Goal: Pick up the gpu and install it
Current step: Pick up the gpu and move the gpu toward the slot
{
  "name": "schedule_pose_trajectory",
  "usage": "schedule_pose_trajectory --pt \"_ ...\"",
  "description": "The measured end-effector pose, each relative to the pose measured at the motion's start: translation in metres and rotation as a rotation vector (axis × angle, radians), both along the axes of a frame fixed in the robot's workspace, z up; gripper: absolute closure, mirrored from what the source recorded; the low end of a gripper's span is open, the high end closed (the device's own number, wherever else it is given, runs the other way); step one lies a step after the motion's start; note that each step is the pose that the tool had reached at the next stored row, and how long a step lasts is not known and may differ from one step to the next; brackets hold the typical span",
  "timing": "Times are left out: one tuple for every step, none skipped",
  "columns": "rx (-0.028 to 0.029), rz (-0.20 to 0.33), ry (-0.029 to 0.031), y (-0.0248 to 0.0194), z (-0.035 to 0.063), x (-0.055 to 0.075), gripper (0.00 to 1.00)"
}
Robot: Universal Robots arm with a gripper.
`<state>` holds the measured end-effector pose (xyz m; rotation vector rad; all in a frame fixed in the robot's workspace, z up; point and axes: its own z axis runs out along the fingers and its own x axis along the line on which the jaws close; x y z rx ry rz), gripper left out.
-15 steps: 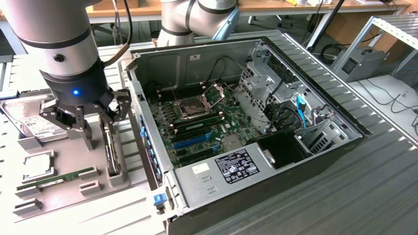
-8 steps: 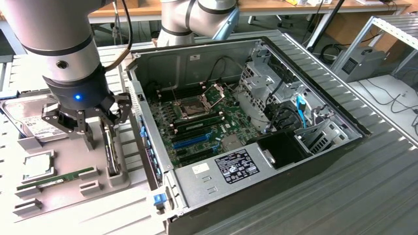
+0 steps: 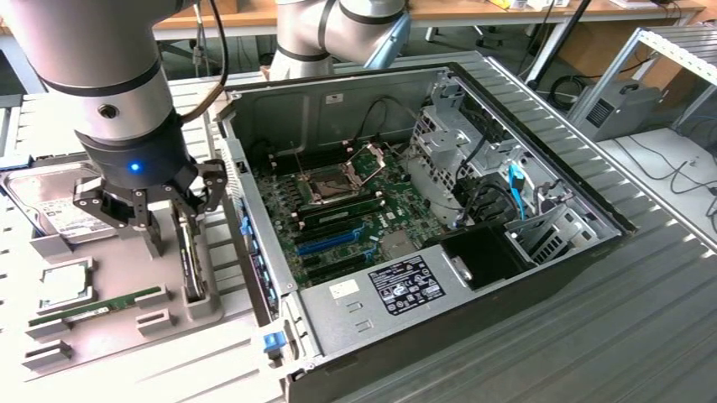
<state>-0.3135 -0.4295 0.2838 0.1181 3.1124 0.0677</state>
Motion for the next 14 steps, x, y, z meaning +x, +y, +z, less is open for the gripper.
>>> schedule_pose_trajectory --pt "-0.0001 0.000 0.0001 0.0000 0.0001 0.0005 0.52" --pt "-0.0001 0.000 0.0001 0.0000 0.0000 0.0006 0.52" --pt "-0.0001 0.000 0.0001 0.0000 0.0000 0.0006 0.52" --pt "-0.0001 0.000 0.0002 -0.0001 0.0001 0.0006 0.52" --pt "-0.0001 0.000 0.0002 0.0000 0.0001 0.0007 0.52" --pt "-0.0001 0.000 0.0002 -0.0002 0.0000 0.0007 0.52" --pt "-0.0001 0.000 0.0002 -0.0008 -0.0001 0.0008 0.52" --pt "-0.0001 0.000 0.0002 -0.0014 -0.0001 0.0007 0.52" --pt "-0.0001 0.000 0.0003 -0.0023 0.0000 0.0007 0.52" --pt "-0.0001 0.000 0.0002 -0.0031 -0.0001 0.0007 0.52" --pt "-0.0002 0.000 0.0002 -0.0038 -0.0001 0.0007 0.52" --pt "0.0000 0.000 0.0002 -0.0043 -0.0004 0.0007 0.52" --pt "0.0002 0.000 0.0000 -0.0045 -0.0011 0.0007 0.52" --pt "0.0001 0.000 0.0000 -0.0046 -0.0020 0.0007 0.52"
